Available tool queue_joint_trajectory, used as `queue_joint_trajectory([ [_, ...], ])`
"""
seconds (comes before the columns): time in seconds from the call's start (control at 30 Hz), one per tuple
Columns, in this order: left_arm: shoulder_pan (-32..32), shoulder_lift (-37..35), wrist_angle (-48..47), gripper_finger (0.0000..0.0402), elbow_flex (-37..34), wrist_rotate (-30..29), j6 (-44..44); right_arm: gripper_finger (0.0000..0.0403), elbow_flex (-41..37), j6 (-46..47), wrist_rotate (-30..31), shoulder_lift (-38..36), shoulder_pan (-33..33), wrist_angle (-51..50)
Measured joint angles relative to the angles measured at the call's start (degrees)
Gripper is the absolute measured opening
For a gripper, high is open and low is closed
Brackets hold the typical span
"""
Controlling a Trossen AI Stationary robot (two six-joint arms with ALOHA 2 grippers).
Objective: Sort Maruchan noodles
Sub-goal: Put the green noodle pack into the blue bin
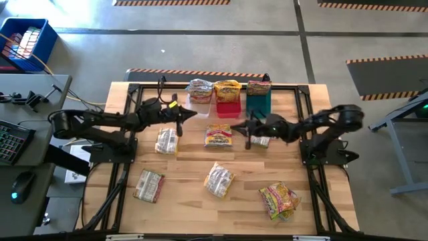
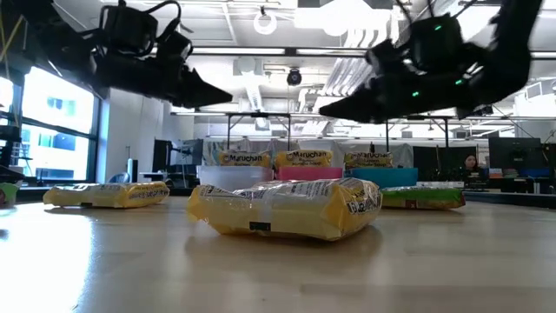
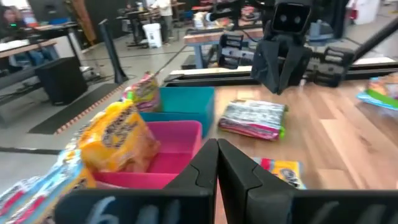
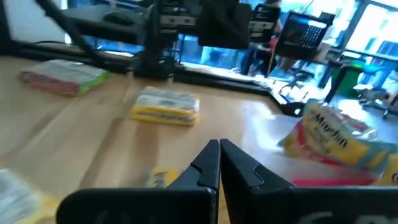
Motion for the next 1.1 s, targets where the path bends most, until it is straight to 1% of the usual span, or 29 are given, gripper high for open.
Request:
queue_joint_trajectory([
  [0.07, -1.6, 0.0, -0.2, 0.0001, 0.0, 0.0, -0.1, 0.0, -1.6, 0.0, 2.6, -3.9, 2.7, -5.1],
  [0.1, -2.4, 0.0, -0.2, 0.0001, 0.0, 0.0, -0.3, 0.0, -1.8, 0.0, 4.9, -5.6, 4.1, -7.9],
  [0.23, -5.6, 0.1, -0.3, 0.0001, 0.0, 0.0, -0.3, 0.0, -2.0, 1.0, 18.0, -11.9, 10.3, -21.5],
  [0.3, -7.2, 0.1, -0.4, 0.0001, 0.0, 0.0, -0.3, 0.0, -1.1, 2.7, 22.4, -14.8, 13.0, -29.8],
  [0.4, -9.1, 0.1, -0.4, 0.0001, 0.0, 0.0, -0.3, 0.0, 1.1, 7.8, 25.5, -18.5, 16.2, -41.6],
  [0.5, -10.5, 0.1, -0.4, 0.0002, 0.0, -0.1, 1.1, 0.0, 4.6, 15.1, 25.8, -20.9, 18.8, -54.9],
  [0.57, -11.1, 0.1, -0.4, 0.0003, 0.0, -0.1, 1.7, 0.0002, 8.1, 20.3, 25.1, -21.7, 20.9, -65.6],
  [0.63, -11.6, 0.1, -0.4, 0.0003, 0.0, -0.1, 2.2, 0.001, 12.1, 25.8, 22.4, -21.8, 23.4, -76.9],
  [0.7, -11.8, 0.1, -0.4, 0.0003, 0.0, -0.1, 2.2, 0.0027, 16.0, 30.9, 18.9, -21.5, 25.9, -85.9],
  [0.77, -12.0, 0.1, -0.4, 0.0003, 0.0, -0.1, 2.2, 0.0055, 19.2, 35.4, 15.5, -21.0, 28.3, -91.5],
  [0.83, -12.0, 0.1, -0.4, 0.0003, 0.0, -0.1, 2.2, 0.0089, 21.0, 38.6, 11.7, -20.3, 30.4, -94.4],
  [1.0, -12.0, 0.1, -1.5, 0.0003, 0.0, -0.1, 2.1, 0.0183, 22.0, 43.5, -1.6, -17.6, 32.6, -93.9],
  [1.1, -12.0, 0.1, -2.0, 0.0003, 0.0, -0.1, 2.1, 0.023, 22.0, 46.7, -6.2, -14.8, 32.7, -94.0],
])
